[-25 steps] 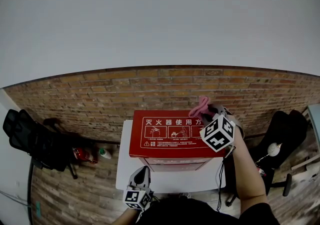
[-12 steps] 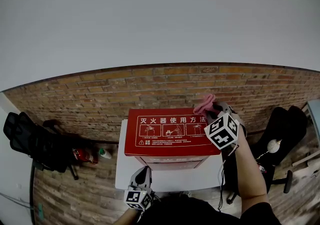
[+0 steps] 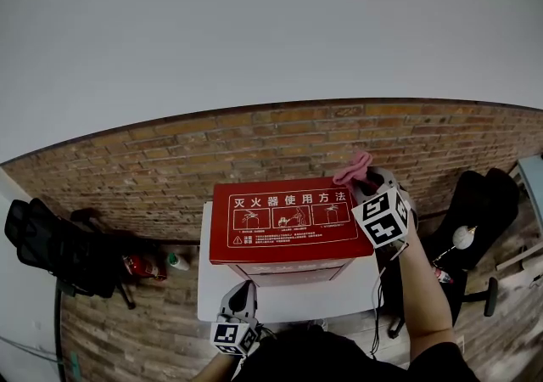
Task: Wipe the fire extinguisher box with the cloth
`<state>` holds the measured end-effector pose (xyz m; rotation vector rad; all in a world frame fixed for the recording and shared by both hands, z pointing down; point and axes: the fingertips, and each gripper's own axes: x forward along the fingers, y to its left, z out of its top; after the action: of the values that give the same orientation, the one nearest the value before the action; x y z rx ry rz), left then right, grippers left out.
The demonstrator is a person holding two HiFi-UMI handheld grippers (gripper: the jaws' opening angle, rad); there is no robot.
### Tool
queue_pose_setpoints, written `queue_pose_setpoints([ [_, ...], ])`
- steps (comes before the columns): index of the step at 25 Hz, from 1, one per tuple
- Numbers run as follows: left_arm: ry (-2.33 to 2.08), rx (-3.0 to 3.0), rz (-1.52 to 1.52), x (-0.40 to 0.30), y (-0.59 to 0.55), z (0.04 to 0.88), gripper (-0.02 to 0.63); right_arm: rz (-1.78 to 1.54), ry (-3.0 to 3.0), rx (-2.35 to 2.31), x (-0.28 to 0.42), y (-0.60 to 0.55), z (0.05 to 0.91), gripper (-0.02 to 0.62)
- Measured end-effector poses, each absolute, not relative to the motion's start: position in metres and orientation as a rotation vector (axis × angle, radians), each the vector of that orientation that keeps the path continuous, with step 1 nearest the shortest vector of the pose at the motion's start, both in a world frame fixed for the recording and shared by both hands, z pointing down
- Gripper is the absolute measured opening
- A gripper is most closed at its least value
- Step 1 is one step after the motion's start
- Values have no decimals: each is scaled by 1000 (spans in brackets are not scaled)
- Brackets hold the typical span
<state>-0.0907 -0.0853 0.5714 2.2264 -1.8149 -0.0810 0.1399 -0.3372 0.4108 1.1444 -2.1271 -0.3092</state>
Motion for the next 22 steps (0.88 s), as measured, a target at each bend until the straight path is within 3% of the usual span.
queue_pose_setpoints([
  [22,-1712,2429,-39,-95,-87,551,17,-156,-2219,1542,194,-262,402,84],
])
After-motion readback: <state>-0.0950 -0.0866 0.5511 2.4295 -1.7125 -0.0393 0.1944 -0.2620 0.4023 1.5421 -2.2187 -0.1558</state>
